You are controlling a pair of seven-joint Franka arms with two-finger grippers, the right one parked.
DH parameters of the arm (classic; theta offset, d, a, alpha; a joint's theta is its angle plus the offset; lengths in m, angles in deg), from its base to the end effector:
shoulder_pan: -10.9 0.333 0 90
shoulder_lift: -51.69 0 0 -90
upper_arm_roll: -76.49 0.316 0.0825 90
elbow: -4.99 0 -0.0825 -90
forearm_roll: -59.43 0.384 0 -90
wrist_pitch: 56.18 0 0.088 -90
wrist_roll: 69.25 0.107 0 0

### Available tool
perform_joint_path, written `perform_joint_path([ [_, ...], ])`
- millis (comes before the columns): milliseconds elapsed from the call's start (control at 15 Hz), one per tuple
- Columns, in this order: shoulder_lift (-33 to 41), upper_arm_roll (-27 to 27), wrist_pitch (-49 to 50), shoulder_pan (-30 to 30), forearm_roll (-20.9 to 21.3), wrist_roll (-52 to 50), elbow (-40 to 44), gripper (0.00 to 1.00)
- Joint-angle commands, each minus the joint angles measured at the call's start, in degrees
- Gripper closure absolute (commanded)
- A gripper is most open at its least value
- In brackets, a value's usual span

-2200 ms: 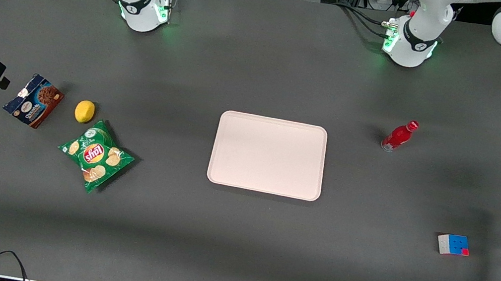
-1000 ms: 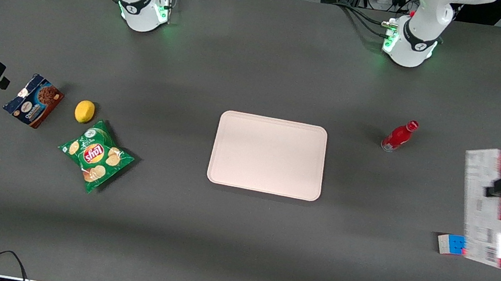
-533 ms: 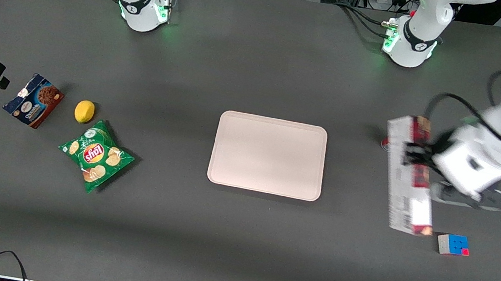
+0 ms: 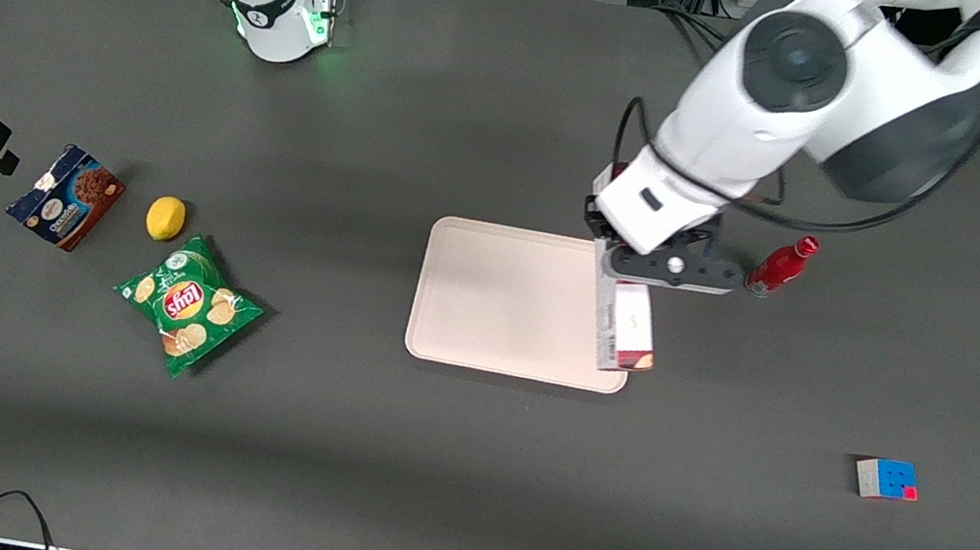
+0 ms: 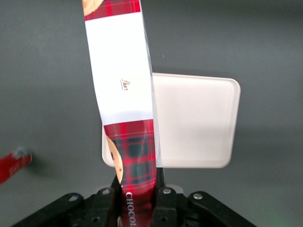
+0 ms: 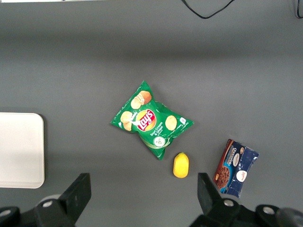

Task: Place red cookie box on tray
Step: 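Lift the box upright with the left gripper and carry it over the tray, then lower the box onto the tray's edge and open the left gripper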

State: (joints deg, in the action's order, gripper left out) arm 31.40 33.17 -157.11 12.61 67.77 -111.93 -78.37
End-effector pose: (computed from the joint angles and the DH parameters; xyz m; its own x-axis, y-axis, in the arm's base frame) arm 0.5363 -0.3662 0.5310 0.9991 0.0299 -0.0304 0.0329 -0.9942 0.1026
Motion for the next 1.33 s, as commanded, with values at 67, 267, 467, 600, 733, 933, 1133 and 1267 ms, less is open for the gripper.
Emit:
perform_joint_path([
  [67,1.7,-2.0,-11.1,0.0,9.1,-2.4,-11.3,0.9],
  [267,1.5,-2.1,-16.9,-0.1,12.2,-2.6,-16.4,0.89],
  [467,1.3,-2.1,-21.5,-0.4,14.3,-2.7,-20.7,0.89],
  [600,0.4,-2.1,-21.7,-0.3,15.6,-3.5,-21.8,0.89],
  [733,-0.4,-2.1,-21.8,-0.4,18.5,-5.5,-23.1,0.89],
  [933,-2.6,-2.1,-22.4,-0.4,20.0,-7.5,-24.1,0.89],
  [1133,-5.0,-1.8,-26.5,-0.1,20.0,-7.6,-25.9,0.88],
  [1267,-6.7,-1.4,-28.8,0.1,20.0,-7.5,-26.1,0.88],
])
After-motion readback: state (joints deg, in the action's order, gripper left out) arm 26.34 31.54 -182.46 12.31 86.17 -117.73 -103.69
